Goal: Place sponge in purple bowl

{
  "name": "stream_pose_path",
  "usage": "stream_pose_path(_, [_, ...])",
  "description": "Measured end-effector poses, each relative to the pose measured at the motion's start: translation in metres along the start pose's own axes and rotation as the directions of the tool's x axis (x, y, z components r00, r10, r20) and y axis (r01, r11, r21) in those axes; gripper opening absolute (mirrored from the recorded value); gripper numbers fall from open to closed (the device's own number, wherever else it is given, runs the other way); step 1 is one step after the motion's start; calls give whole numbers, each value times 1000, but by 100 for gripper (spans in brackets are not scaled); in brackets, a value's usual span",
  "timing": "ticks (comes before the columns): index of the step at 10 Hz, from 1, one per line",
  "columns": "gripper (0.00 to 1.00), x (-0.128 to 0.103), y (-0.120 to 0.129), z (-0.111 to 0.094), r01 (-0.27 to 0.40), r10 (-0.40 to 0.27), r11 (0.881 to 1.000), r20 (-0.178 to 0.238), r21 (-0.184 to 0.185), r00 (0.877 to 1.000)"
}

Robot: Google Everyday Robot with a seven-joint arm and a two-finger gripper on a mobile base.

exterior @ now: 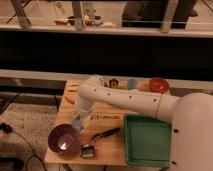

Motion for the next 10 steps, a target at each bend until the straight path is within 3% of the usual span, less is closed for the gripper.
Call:
stream_pose_path(3, [0,-30,-17,-21,36,-36,999,-17,12,999])
stream_pose_path(4, [0,-52,-25,-23,56,-56,998,-10,10,998])
stream_pose_path(7, [0,-84,-20,-18,64,-63,998,51,-11,997])
stream_pose_path(10, [0,-98,-17,-13,63,-61,998,94,-13,994])
